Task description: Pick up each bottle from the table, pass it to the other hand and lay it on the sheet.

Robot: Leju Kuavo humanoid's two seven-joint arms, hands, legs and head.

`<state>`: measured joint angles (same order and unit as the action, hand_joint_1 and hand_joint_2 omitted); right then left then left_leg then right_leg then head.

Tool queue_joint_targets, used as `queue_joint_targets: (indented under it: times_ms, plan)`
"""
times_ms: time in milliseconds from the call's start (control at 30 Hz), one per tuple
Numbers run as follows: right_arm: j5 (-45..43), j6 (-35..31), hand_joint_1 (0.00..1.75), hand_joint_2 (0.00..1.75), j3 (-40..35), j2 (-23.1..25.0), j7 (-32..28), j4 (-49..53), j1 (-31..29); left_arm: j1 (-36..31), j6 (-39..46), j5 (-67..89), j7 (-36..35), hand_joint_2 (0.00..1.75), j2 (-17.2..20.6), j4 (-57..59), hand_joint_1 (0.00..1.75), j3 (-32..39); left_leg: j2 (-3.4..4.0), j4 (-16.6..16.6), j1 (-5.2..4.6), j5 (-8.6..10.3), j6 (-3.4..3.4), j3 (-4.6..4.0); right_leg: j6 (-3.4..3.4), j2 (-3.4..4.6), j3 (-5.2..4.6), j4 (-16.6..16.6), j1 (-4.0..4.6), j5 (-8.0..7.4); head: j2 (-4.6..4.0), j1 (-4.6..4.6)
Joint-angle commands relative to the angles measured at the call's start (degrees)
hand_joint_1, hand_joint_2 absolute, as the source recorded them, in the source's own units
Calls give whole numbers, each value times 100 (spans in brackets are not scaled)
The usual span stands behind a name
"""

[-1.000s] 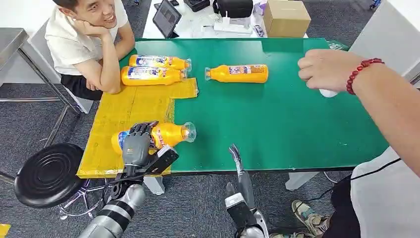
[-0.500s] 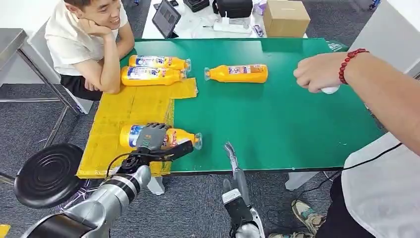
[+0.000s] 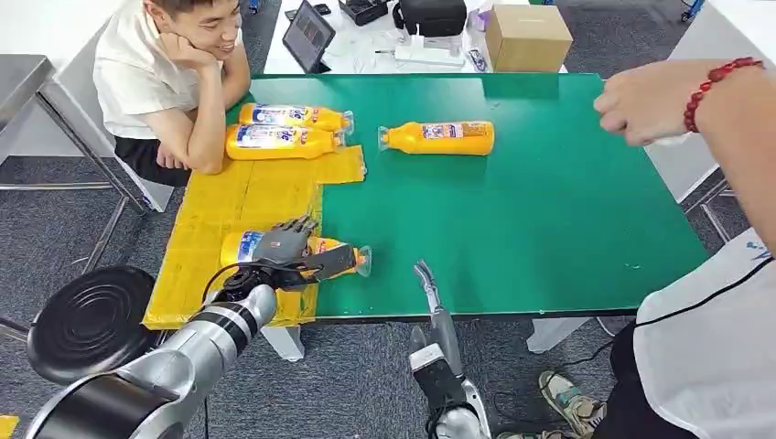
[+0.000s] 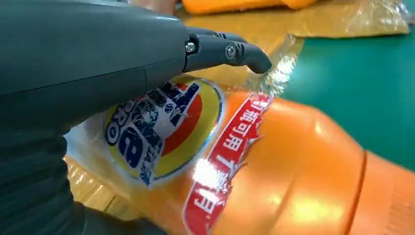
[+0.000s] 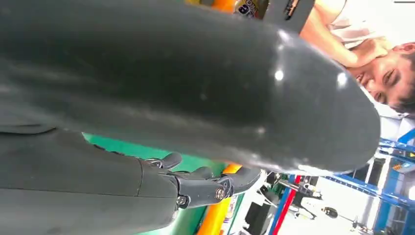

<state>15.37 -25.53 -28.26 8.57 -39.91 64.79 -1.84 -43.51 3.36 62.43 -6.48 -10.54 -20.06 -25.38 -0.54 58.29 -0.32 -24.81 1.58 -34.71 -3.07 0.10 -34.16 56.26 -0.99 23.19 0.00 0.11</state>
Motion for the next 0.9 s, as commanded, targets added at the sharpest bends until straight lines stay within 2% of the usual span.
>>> queue_joint_targets:
  times_ms: [33, 233, 367, 533, 800, 900]
  plan:
    - [-95, -186, 0, 0, -25, -43, -9, -444, -254, 46, -143, -342, 705, 175, -256, 186, 0, 364, 3, -6, 4, -2, -7, 16, 9, 2, 15, -8, 4, 0, 0, 2]
    - [-108, -181, 0, 0, -29, -60, -9, -429, -248, 26, -179, -349, 694, 175, -267, 166, 0, 355, 3, -3, 4, -5, -9, 16, 11, 5, 17, -7, 5, 1, 0, 2]
    - [-141, -325, 0, 0, -42, -117, -9, -369, -192, 166, 8, -878, 1358, 175, -336, -281, 0, 527, -5, -4, 2, -1, -6, 9, 7, -2, 11, -5, 3, 0, 0, 2]
    - [-189, -492, 0, 0, -55, -208, -9, -270, -60, 830, 12, -1802, 1795, 175, -227, -1451, 0, 427, 3, -7, 2, -6, -7, 13, 9, 3, 12, -8, 4, 3, 0, 2]
    - [-180, -614, 0, 0, -58, -228, -9, -257, -32, 1204, 354, -2506, 2081, 175, -163, -2013, 0, 293, 6, -2, 5, -9, -11, 0, 13, 4, 0, -6, 7, 6, 0, 0]
    - [-246, -821, 0, 0, -75, -274, -9, -80, 29, 1687, 383, -3190, 2236, 175, 31, -2899, 0, 50, 8, -5, 0, -4, -6, -14, 7, 8, -16, -5, 2, 1, 0, 2]
